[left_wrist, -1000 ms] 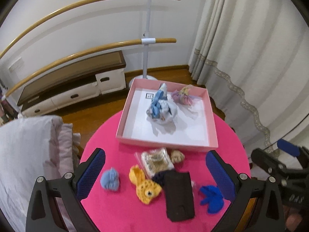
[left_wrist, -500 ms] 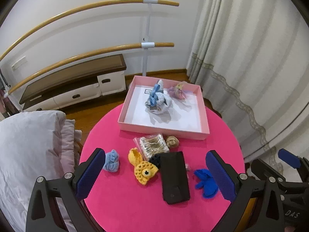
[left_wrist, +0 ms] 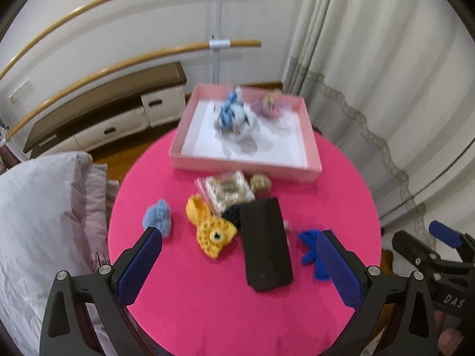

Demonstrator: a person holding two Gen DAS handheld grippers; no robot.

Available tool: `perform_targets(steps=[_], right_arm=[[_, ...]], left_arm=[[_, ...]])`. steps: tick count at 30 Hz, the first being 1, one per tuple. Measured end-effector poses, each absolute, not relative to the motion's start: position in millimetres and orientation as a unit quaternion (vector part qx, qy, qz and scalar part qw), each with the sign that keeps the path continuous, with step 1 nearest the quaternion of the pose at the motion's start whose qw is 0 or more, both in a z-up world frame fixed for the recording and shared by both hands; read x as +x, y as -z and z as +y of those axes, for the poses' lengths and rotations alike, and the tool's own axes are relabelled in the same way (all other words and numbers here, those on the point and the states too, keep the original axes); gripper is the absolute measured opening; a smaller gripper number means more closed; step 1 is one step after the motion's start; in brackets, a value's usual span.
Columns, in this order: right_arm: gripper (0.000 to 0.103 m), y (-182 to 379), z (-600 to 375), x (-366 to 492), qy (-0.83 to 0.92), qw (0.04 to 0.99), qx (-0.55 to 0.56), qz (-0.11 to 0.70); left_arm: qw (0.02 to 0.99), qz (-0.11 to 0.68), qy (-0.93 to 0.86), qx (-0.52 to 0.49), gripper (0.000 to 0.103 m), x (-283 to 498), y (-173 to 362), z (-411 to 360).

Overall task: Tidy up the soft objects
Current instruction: 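Grasp the black pouch with the left tool while the right tool grasps the blue knitted cloth, then carry the black pouch and blue cloth into the pink box and release both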

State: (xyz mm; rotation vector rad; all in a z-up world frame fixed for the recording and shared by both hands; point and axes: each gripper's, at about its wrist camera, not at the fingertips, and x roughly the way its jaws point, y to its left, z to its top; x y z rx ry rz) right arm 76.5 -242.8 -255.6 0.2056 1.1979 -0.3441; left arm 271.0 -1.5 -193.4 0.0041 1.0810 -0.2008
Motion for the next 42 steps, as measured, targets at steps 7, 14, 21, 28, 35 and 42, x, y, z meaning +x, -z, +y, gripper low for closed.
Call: perform_targets(steps=[7,14,21,28,35,42], right_arm=[[0.103,299.4,-253.3,69.4,0.157,0.776,0.111,0.6],[0.103,345.1,-266.1,62.3,0.158,0.747,0.118,0.635],[0.103,371.5,-275.6,63.9,0.152,0.732,0.119,0.653],[0.103,397.2,-270.9,70.5,0.135,0.722,0.119,0.668],[0.093,414.2,-273.3,81.1,0.125,0.723,0.128,0.668],[0.048,425.2,-271.7,90.9,0.094,0.722,0.154,0.668]], left_arm=[[0.825,0.555,0.111,0.021,0.103,280.0,237.8,-23.6],[0.805,0.585,0.1,0.012,0.101,303.2,298.9,-43.1],[0.796,0.599,0.086,-0.003,0.097,319.5,341.8,-49.2],[0.788,0.61,0.082,-0.03,0.084,334.7,362.5,-49.0],[0.773,0.622,0.104,-0.063,0.055,349.8,375.7,-48.0],[0.769,0.622,0.129,-0.064,0.038,356.0,374.7,-50.3]])
